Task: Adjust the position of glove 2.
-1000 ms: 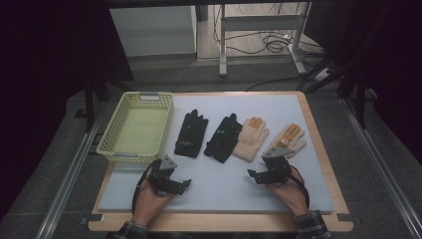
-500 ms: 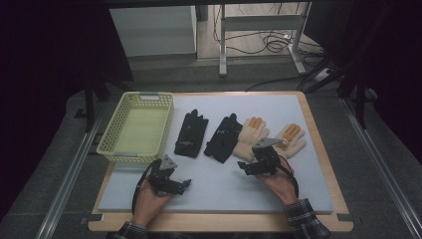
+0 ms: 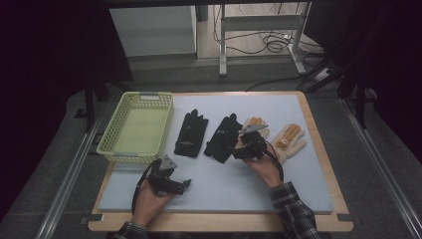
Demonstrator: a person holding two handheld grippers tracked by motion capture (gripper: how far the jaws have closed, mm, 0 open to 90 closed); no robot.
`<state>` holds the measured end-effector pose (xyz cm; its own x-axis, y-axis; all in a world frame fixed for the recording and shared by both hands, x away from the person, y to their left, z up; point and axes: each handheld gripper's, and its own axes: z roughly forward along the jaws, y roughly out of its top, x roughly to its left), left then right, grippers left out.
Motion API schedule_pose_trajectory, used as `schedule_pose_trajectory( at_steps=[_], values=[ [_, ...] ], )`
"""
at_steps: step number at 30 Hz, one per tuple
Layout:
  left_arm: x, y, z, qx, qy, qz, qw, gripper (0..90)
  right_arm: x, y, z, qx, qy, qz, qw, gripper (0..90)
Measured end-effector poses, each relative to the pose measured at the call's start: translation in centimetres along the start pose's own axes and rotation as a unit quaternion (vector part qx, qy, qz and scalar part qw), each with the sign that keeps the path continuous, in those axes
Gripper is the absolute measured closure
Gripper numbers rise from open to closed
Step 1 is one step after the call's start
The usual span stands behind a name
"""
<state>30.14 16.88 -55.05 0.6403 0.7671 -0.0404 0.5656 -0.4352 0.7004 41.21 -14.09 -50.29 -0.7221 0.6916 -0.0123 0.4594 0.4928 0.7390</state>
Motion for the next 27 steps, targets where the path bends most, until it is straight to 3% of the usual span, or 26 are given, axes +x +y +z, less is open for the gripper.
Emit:
schedule_pose_trajectory(
  at_steps=[11, 14, 18, 20, 21, 22, 27],
  values=[
    [0.0, 0.0, 0.0, 0.0, 0.0, 0.0, 1.0, 4.0, -0.4, 3.0, 4.3, 0.01, -0.02, 0.006, 0.9997, 25.2],
    [0.0, 0.0, 0.0, 0.0, 0.0, 0.0, 1.0, 4.0, -0.7, 3.4, 5.6, 0.024, -0.043, 0.01, 0.9987, 23.2],
    [0.0, 0.0, 0.0, 0.0, 0.0, 0.0, 1.0, 4.0, -1.3, 3.3, 6.9, 0.046, -0.053, 0.011, 0.9975, 23.0],
    [0.0, 0.0, 0.0, 0.0, 0.0, 0.0, 1.0, 4.0, -1.3, 3.3, 6.9, 0.048, -0.055, 0.015, 0.9972, 32.1],
    [0.0, 0.0, 0.0, 0.0, 0.0, 0.0, 1.0, 4.0, -1.2, 3.3, 6.9, 0.049, -0.043, 0.018, 0.9977, 40.4],
    [0.0, 0.0, 0.0, 0.0, 0.0, 0.0, 1.0, 4.0, -1.2, 3.3, 6.9, 0.048, -0.04, 0.023, 0.9978, 43.2],
    [0.0, 0.0, 0.0, 0.0, 0.0, 0.0, 1.0, 4.0, -1.0, 3.1, 6.6, 0.041, -0.041, 0.02, 0.9981, 72.3]
  ],
)
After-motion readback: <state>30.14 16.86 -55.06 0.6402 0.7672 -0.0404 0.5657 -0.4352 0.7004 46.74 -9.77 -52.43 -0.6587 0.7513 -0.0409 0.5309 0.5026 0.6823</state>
